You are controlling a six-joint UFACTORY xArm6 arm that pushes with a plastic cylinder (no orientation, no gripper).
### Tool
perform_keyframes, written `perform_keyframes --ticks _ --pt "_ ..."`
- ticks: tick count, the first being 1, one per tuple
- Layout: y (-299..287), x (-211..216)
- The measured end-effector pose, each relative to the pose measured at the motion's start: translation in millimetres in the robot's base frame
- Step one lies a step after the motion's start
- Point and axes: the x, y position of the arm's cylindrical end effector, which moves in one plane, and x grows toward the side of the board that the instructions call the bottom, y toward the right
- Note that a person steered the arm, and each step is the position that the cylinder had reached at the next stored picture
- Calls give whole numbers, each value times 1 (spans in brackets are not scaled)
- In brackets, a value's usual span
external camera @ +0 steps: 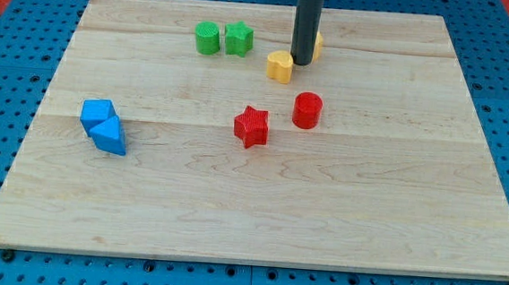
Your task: Place the yellow hexagon at the top right side of the board
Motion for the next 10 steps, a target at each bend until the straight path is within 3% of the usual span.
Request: perform_keyframes --ticks 1,3,4,6,8,10 --pt "40 -39" --pt "-3 -55" --pt "28 -81" --pt "27 -96" --pt "64 -111" --pt "78 -95"
